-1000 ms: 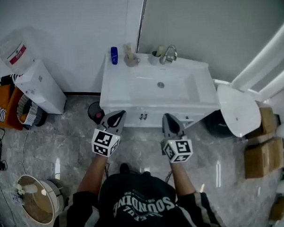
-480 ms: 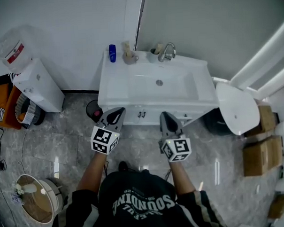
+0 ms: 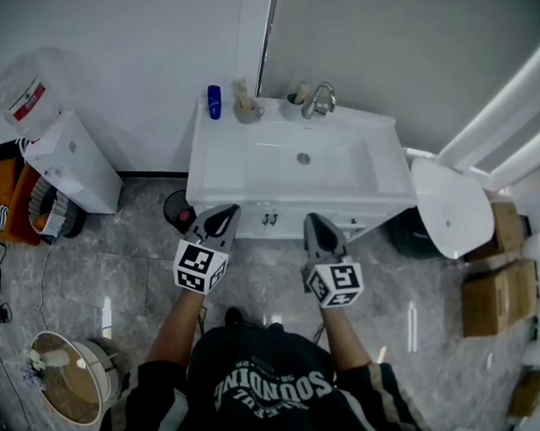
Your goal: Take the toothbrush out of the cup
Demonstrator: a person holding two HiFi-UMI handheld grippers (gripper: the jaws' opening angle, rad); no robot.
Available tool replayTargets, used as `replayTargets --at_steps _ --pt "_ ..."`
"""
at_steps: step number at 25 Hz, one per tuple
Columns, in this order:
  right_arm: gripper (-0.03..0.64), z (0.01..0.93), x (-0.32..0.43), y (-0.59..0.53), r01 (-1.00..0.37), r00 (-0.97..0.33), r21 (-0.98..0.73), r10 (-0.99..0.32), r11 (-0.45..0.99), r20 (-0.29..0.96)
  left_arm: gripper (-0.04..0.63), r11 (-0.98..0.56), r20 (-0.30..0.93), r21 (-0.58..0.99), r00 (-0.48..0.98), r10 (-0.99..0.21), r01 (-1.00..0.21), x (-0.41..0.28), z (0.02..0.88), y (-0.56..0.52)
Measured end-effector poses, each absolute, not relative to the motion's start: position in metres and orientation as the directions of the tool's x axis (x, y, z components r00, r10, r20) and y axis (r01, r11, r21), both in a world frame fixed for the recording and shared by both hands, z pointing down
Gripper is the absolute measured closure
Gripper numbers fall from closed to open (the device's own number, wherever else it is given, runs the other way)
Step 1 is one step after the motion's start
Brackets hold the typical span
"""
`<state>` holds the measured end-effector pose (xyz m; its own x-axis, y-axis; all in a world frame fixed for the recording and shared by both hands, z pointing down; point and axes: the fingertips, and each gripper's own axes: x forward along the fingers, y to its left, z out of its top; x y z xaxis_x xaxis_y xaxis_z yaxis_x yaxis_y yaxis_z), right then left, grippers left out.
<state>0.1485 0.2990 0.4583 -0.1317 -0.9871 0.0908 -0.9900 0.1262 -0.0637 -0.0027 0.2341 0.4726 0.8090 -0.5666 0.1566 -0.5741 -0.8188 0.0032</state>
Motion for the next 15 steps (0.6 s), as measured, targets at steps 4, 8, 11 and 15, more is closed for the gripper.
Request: replayTargets --at_steps 4,8,11,15 --pt "0.617 0.460 0.144 0.294 -0.990 -0.134 -0.064 -0.986 0.129 0.097 0.597 -0.818 0.157 0.010 0.809 -0.567 -0.575 -0.006 0.476 0.228" --pt "0.617 0.462 0.140 0.283 -0.989 -0.134 -0.070 -0.986 0.127 0.104 0.597 -0.820 0.163 0.015 0.811 -0.563 -0.572 -0.010 0.479 0.219" --pt "0.617 0.464 0.136 0.274 -0.990 -0.130 -0.071 -0.986 0.123 0.101 0.597 -0.824 0.161 0.016 0.815 -0.557 -0.567 -0.014 0.480 0.210" --pt "0.617 0.465 0.130 0.265 -0.990 -0.125 -0.083 -0.987 0.117 0.101 0.597 -0.829 0.160 0.015 0.820 -0.549 -0.558 -0.018 0.480 0.200"
